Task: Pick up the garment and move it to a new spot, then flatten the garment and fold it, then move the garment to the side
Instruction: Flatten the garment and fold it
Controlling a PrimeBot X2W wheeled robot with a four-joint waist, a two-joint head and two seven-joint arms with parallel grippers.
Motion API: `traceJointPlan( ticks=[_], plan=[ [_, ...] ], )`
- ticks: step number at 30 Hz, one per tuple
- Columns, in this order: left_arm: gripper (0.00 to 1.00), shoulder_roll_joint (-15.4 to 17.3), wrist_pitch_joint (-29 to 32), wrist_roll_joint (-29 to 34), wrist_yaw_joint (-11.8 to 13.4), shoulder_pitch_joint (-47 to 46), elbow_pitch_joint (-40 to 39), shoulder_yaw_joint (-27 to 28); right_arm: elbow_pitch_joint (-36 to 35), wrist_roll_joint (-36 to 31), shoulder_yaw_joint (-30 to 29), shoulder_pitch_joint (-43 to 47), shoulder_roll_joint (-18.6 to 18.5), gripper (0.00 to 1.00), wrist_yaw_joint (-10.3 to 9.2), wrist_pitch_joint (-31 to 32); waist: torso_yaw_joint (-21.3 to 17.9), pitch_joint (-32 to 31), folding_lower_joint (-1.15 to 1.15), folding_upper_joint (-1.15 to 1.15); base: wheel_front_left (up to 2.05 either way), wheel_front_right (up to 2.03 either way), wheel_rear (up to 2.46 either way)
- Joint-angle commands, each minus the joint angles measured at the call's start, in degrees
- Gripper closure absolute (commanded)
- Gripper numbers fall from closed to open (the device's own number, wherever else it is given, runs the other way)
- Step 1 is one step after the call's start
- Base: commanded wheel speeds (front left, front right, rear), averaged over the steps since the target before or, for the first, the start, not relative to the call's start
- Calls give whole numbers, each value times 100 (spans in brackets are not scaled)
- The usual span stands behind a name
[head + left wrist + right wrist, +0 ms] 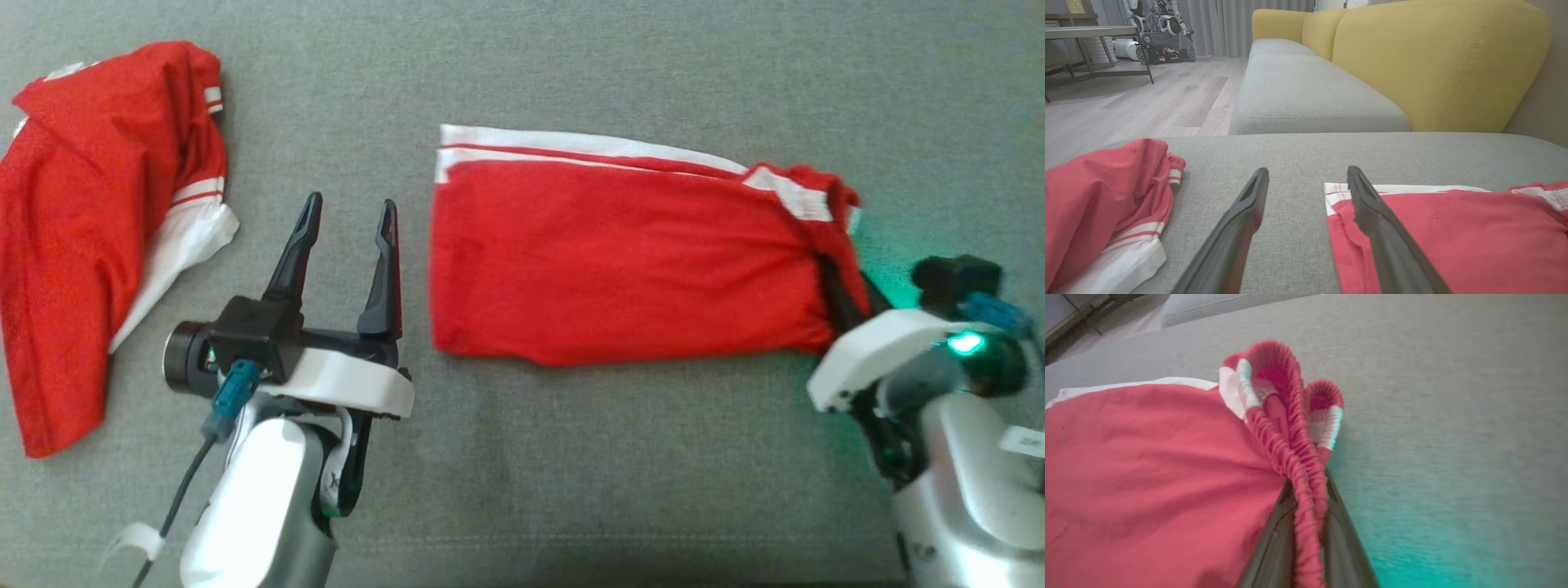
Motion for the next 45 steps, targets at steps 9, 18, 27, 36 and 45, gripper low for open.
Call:
traceJointPlan(
  ticks=[9, 18, 27, 36, 45],
  plan=[
    [0, -12, -51, 115, -57, 10, -177, 360, -808, 588, 58, 313, -692, 100, -5, 601, -155, -90, 0, 0, 0, 0, 0],
    [0, -25, -51, 192, -108, 65, -190, 436, -2222, 2936, 670, 166, -661, 100, -5, 2187, -223, -143, 0, 0, 0, 0, 0],
    [0, -105, -51, 238, -176, -44, -191, 369, -2282, 3739, 1369, -490, -228, 100, -5, 2807, 167, -48, 0, 0, 0, 0, 0],
    [0, -198, -51, 173, -202, -168, -163, 212, -888, 3052, 2179, -1355, -3, 100, -5, 2500, 729, 161, 0, 0, 0, 0, 0],
    [0, -227, -51, 123, -154, -177, -147, 130, -231, 3261, 2554, -1698, 128, 67, -5, 1977, 859, 194, 0, 0, 0, 0, 0]
  ],
)
